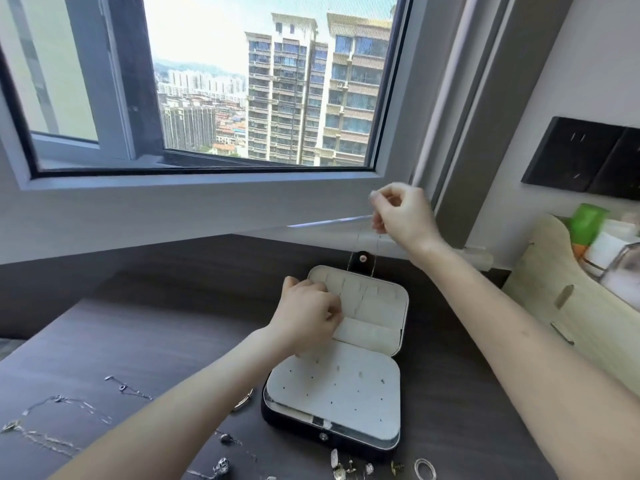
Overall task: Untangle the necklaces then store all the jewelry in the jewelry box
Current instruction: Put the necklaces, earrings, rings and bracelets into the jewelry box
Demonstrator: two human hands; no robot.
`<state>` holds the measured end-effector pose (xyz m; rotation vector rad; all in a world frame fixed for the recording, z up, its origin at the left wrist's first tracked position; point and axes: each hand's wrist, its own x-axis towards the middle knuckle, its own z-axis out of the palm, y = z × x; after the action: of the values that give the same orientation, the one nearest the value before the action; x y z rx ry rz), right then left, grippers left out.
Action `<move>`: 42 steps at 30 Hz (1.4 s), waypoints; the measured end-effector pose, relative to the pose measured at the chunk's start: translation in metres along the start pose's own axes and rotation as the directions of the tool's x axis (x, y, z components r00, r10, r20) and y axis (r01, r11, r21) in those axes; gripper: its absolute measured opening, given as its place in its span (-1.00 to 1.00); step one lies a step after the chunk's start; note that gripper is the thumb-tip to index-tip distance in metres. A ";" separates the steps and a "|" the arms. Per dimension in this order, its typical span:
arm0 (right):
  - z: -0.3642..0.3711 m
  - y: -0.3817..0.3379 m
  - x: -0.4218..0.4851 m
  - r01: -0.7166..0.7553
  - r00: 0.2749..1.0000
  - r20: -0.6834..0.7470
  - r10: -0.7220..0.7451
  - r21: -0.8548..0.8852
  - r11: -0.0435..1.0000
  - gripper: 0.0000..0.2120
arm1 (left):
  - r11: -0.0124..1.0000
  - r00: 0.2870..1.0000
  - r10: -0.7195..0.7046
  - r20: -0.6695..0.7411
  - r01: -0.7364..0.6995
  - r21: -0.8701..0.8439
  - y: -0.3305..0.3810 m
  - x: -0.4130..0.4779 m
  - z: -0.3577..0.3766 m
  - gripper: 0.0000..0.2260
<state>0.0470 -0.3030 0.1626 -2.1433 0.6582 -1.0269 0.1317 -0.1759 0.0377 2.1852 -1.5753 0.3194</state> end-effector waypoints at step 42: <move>0.042 0.058 -0.070 -0.205 0.978 -0.082 0.190 -0.494 0.845 -0.61 | 0.900 0.901 -0.400 -0.167 0.421 0.113 0.030 0.034 0.001 -0.73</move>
<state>0.0323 -0.2793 0.0661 -2.4271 1.2484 -0.8369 0.1143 -0.2137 0.0573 2.4775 -1.0051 0.4543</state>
